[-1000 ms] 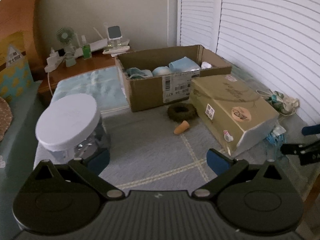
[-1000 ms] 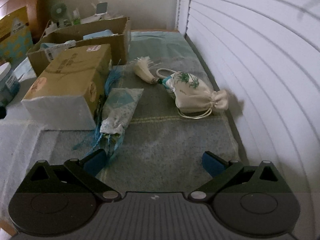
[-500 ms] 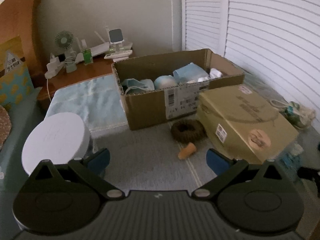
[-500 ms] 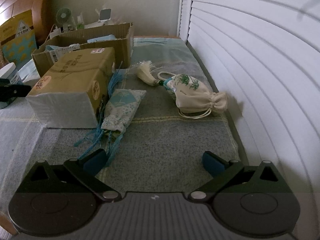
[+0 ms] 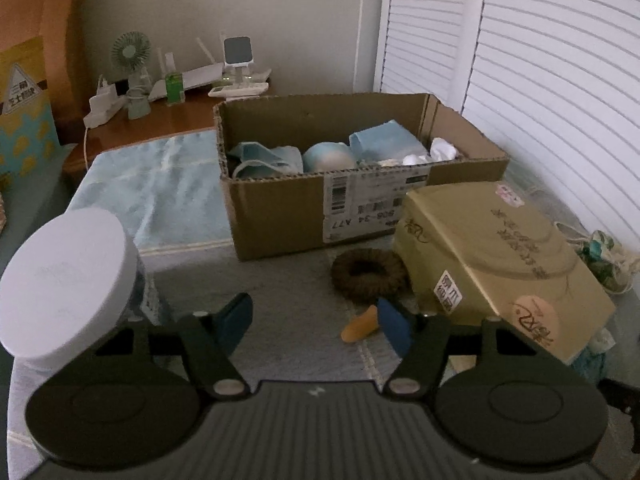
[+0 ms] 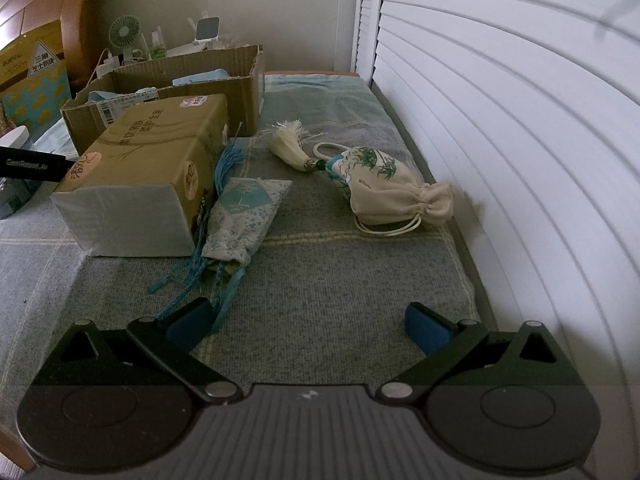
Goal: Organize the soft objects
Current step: 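Grasp the small orange foam piece with the left gripper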
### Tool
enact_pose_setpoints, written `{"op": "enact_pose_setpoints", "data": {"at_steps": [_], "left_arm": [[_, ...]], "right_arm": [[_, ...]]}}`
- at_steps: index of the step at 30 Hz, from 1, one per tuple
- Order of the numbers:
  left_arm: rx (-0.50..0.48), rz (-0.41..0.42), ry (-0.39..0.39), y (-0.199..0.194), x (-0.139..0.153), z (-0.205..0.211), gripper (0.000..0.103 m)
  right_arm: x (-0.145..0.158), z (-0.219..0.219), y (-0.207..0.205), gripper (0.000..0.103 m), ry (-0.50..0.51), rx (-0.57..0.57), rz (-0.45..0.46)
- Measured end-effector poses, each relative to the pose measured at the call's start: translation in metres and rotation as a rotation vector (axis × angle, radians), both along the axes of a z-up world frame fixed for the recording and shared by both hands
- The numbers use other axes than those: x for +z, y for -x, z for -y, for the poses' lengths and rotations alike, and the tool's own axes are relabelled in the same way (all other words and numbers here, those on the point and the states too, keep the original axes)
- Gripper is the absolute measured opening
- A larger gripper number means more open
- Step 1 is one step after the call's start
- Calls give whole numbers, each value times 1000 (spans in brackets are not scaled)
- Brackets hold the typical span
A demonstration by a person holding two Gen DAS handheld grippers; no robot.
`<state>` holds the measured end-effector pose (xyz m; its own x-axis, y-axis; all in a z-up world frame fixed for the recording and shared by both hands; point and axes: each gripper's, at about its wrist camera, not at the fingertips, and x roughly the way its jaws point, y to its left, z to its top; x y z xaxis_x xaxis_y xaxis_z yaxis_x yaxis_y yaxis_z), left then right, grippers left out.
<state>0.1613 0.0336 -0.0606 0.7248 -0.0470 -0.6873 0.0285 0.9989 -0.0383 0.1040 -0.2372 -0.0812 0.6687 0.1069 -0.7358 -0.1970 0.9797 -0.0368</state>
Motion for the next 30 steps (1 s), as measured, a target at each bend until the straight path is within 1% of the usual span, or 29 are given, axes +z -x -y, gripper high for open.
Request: {"op": "enact_pose_setpoints", "data": {"at_steps": [3, 6, 9, 16, 19, 20, 21, 22, 24, 26, 30], "left_arm": [[-7, -3, 44, -3, 0, 0, 68], [1, -7, 13, -6, -2, 4, 67], [4, -21, 23, -4, -4, 2, 68], [-8, -29, -21, 11, -3, -3, 69], [-14, -32, -21, 14, -2, -5, 69], [-17, -30, -23, 15, -2, -4, 66], [-22, -26, -22, 16, -2, -3, 61], [-30, -27, -14, 16, -1, -2, 57], [-52, -30, -7, 15, -2, 2, 45], [-64, -35, -13, 15, -4, 6, 41], [-77, -29, -16, 14, -6, 7, 40]], "right_arm": [[0, 0, 0, 103, 0, 0, 0], [0, 0, -1, 103, 0, -1, -1], [0, -1, -1, 103, 2, -3, -3], [0, -1, -1, 103, 3, -6, -3], [-1, -1, -1, 103, 2, -10, -1], [-1, -1, 0, 103, 2, -10, 0], [-2, -1, 0, 103, 2, -10, 0], [-2, -1, 0, 103, 2, -11, 0], [-2, -1, 0, 103, 2, -11, -1], [-1, -1, 0, 103, 2, -10, -2], [-2, -1, 1, 103, 1, -8, 0]]}}
